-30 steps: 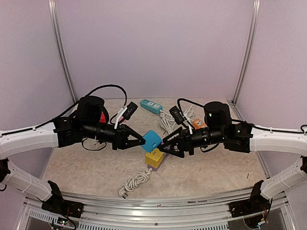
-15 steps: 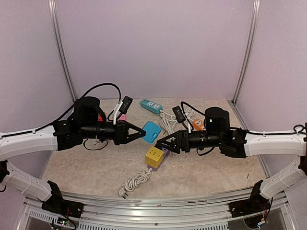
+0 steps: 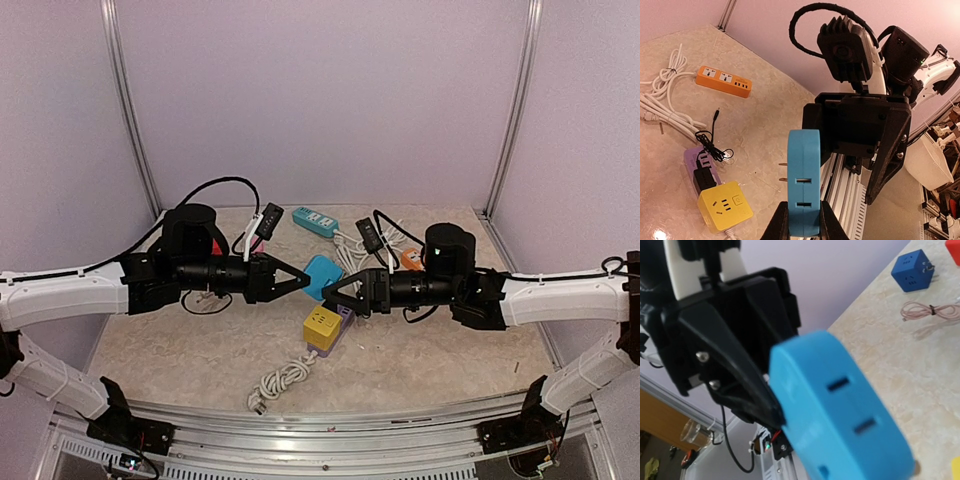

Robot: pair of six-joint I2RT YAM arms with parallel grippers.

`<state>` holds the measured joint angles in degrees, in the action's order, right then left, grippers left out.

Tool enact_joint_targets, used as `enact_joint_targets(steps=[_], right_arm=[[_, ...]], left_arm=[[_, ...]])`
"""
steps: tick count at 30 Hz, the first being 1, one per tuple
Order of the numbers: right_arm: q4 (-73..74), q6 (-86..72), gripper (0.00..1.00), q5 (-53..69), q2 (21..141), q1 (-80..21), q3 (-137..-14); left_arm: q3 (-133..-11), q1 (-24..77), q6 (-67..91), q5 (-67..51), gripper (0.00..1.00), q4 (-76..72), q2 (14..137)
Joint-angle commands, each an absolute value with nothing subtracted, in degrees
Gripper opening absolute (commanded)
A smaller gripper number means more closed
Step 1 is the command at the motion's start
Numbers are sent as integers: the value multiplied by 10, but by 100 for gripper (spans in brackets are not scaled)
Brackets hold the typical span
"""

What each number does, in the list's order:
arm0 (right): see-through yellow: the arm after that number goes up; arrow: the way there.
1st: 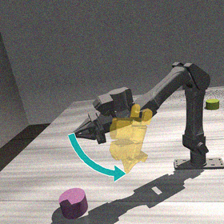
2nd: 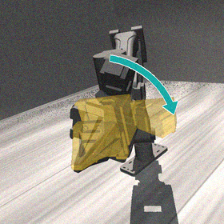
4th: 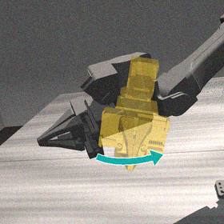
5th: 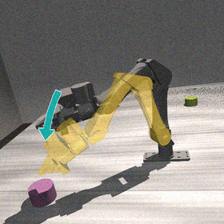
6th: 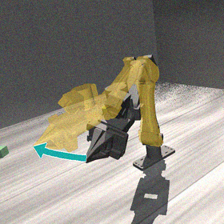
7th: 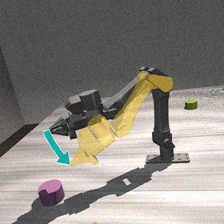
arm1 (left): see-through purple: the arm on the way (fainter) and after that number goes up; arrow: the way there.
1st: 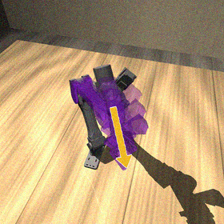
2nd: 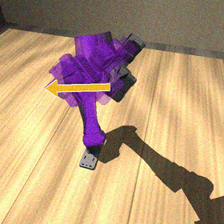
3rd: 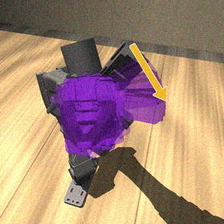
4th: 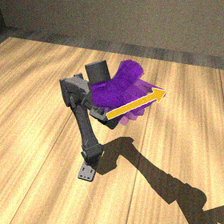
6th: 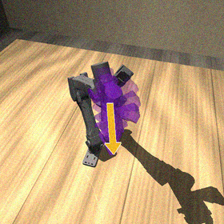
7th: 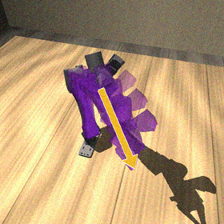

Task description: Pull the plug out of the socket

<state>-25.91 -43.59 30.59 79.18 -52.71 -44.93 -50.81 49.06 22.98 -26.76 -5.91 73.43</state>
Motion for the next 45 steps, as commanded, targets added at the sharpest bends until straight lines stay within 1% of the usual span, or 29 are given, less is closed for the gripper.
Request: enact_joint_targets(steps=[1, 10, 16, 23, 31, 45], right_arm=[[-298, -447, 60, 329, 796, -525, -447], [-342, -445, 55, 380, 796, -525, -453], [-364, -451, 53, 385, 784, -525, -452], [-364, -446, 53, 385, 772, -525, -454], [-314, -411, 54, 373, 755, -522, -474], [-296, -402, 56, 381, 723, -476, -478]], left_arm=[[-512, 497, 231, -285, 0, -75, 747], [-523, 496, 240, -298, 0, -62, 778], [-524, 491, 247, -297, 0, -61, 792], [-528, 481, 259, -315, 0, -64, 819], [-527, 480, 256, -322, 0, -56, 834], [-525, 481, 248, -343, 0, -40, 847]])
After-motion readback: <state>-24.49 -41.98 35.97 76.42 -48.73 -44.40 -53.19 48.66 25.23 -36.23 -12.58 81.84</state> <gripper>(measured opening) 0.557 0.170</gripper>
